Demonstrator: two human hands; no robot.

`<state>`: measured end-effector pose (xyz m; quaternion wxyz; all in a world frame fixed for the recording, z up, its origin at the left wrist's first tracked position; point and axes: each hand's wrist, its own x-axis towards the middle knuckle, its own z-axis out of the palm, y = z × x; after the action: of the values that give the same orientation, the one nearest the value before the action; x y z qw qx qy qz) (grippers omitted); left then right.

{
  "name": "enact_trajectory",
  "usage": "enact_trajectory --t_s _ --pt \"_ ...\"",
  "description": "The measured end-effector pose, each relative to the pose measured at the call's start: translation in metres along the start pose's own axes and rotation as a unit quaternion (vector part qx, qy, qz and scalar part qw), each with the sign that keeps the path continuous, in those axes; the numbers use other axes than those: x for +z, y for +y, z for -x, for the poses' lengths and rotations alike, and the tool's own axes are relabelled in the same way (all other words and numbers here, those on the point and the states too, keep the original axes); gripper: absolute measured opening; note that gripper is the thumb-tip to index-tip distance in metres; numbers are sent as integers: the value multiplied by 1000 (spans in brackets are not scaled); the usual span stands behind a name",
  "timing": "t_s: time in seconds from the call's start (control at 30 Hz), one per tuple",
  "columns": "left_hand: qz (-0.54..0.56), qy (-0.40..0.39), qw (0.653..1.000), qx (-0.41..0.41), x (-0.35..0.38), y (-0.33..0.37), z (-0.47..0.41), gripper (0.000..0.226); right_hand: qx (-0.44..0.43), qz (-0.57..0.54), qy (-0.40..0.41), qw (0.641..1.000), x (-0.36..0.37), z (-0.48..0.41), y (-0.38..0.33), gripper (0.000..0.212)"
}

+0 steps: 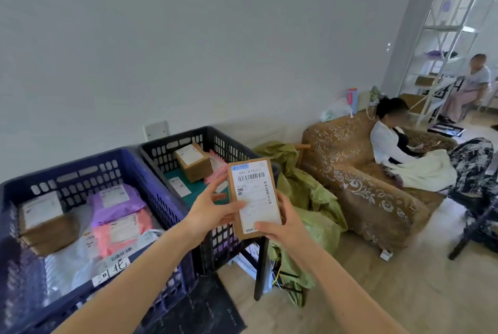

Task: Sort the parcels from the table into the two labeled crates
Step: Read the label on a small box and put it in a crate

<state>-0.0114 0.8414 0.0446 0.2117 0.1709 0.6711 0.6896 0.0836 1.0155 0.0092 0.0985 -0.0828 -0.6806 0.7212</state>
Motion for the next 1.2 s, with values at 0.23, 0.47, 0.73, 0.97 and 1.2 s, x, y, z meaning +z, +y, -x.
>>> enact_trajectory --t_s 0.23,0.47,0.73,0.97,1.2 --pt "-7 -4 1000 -16 -2 46 -72 78 -23 21 -85 996 -30 -76 -35 92" --pt "37 71 997 -7 -14 43 -118 51 -62 73 -112 989 -47 -160 -51 67" --pt "17 232 970 -65 -22 21 -163 45 5 124 -242 962 -56 -265 -42 53" --pt "-17 314 934 -168 -28 -5 -189 48 50 191 -379 904 -56 -333 -18 49" --pt "-23 310 915 -257 -28 -31 -203 51 124 224 -487 835 -47 -361 14 56"
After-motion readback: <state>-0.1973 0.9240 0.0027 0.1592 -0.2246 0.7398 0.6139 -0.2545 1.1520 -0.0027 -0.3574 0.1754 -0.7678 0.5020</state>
